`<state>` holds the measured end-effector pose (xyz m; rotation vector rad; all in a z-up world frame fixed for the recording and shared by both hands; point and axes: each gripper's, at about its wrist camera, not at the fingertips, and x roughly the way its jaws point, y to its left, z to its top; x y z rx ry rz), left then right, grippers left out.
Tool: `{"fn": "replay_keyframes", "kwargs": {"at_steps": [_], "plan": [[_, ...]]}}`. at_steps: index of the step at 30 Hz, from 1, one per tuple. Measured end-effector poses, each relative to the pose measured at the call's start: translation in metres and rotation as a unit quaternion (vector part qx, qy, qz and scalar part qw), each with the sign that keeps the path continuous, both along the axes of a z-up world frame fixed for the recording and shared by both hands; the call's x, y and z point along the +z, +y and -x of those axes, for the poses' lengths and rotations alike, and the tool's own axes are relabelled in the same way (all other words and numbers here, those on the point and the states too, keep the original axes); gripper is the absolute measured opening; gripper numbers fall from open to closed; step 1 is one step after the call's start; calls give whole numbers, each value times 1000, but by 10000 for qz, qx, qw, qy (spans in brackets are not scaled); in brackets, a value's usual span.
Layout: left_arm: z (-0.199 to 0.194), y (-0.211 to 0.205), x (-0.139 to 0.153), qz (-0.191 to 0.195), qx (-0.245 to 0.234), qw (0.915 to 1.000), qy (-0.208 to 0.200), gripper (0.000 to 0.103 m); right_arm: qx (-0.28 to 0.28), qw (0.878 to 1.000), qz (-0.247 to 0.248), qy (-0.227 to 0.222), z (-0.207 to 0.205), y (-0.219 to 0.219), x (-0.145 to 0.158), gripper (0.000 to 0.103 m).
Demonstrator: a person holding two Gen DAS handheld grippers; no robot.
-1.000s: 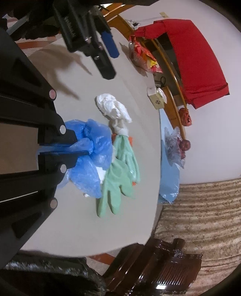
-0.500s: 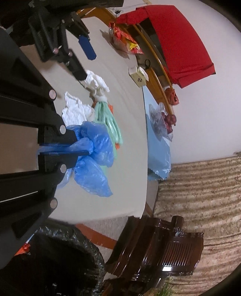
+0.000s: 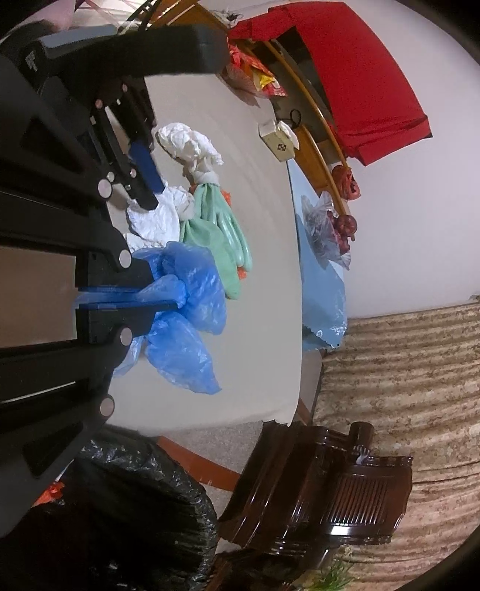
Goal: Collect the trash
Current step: 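Grasp the white crumpled tissue with the left tool while the right tool holds the blue bags, then carry tissue and blue bags over the bin and open both tools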
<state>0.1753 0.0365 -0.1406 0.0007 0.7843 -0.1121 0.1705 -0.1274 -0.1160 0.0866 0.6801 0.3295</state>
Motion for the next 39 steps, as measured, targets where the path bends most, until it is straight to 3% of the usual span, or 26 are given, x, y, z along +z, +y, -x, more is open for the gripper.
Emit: {"fn": "replay_keyframes", "kwargs": {"at_steps": [2, 9, 11, 13, 17, 18, 19, 20, 23, 39], "plan": [[4, -2, 4, -29, -62, 9999, -86, 0, -14, 10000, -29, -9, 0, -2, 0, 4], [10, -7, 8, 19, -96, 9998, -179, 4, -46, 10000, -88, -10, 2, -5, 2, 4], [5, -7, 3, 20, -2, 10000, -76, 24, -55, 10000, -80, -13, 2, -6, 2, 4], [1, -5, -1, 23, 93, 10000, -18, 37, -80, 9999, -89, -7, 1, -7, 2, 4], [-12, -5, -8, 115, 143, 9995, 266, 46, -112, 9999, -80, 22, -1, -10, 0, 4], [-15, -6, -10, 131, 139, 9992, 345, 45, -113, 9999, -79, 35, -1, -10, -1, 4], [-16, -6, -12, 134, 133, 9991, 380, 36, -111, 9999, -67, 60, -1, -10, -3, 4], [-17, -6, -12, 126, 136, 9991, 392, 18, -111, 9999, -57, 78, -1, -9, -4, 4], [-14, -4, -10, 181, 65, 9992, 350, 4, -105, 9998, -47, 185, -3, -7, -10, 4], [40, -5, 63, 467, -126, 9968, -639, 3, -52, 9997, -243, -29, 11, -21, 10, 3]]}}
